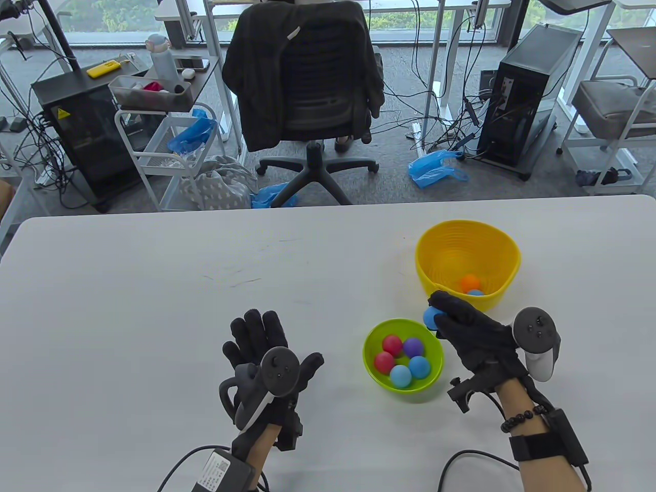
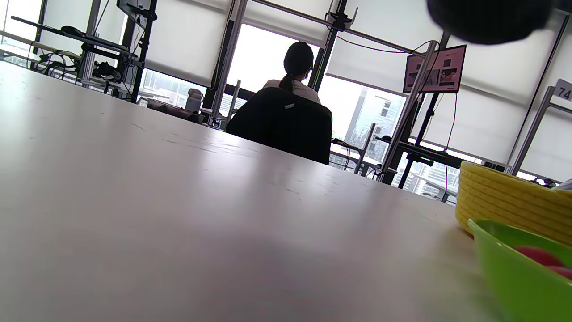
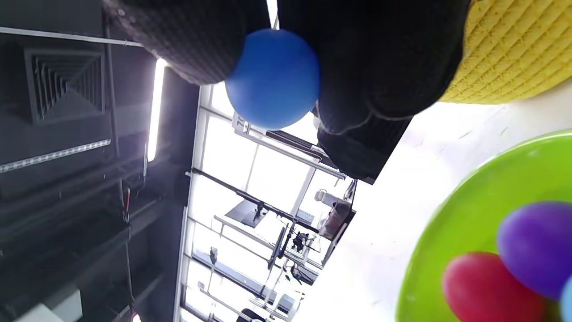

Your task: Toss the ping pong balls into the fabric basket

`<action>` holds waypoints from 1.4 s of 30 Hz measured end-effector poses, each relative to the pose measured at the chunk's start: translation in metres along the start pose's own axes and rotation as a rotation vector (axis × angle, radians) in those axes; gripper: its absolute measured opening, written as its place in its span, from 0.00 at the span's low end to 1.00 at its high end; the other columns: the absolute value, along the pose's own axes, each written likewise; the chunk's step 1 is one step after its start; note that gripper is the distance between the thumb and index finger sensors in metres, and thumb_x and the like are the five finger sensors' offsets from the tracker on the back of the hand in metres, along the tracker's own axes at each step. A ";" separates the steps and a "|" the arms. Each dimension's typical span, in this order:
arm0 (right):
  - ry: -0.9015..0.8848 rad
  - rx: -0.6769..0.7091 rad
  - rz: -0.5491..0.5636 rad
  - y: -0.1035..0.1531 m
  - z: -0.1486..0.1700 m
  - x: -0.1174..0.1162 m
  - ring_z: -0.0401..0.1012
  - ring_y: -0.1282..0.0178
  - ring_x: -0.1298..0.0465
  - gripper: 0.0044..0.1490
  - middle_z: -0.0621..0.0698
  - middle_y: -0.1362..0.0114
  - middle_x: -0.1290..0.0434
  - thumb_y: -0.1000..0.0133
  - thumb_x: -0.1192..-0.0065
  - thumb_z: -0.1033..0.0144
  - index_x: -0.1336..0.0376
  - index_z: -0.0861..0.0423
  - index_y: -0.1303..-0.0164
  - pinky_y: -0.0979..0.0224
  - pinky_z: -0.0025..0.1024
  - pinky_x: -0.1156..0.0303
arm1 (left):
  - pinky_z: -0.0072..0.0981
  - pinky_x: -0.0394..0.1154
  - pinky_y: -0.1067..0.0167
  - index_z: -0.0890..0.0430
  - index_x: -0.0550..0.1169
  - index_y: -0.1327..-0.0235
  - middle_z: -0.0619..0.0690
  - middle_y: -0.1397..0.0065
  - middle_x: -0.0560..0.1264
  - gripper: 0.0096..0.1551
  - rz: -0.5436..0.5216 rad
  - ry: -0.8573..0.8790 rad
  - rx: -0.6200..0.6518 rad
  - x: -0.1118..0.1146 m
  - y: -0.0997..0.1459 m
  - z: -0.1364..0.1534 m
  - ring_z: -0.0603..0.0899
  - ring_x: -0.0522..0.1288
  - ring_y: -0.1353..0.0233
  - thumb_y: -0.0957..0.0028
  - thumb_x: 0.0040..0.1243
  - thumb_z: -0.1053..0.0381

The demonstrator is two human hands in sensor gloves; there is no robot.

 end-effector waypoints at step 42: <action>0.548 0.141 -0.104 0.017 -0.058 -0.048 0.58 0.46 0.18 0.34 0.66 0.30 0.25 0.38 0.42 0.48 0.31 0.58 0.30 0.45 0.52 0.21 | 0.79 0.33 0.28 0.61 0.41 0.17 0.64 0.14 0.31 0.68 0.015 0.009 0.017 0.001 0.003 -0.006 0.75 0.29 0.18 0.54 0.58 0.29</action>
Point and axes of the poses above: the tracker on the back of each hand, its own z axis roughly to the little-finger side, its own y axis roughly from the fingertips to the wrist, x = y × z, the point moved 2 cm from there along -y, roughly from the wrist to the fingertips
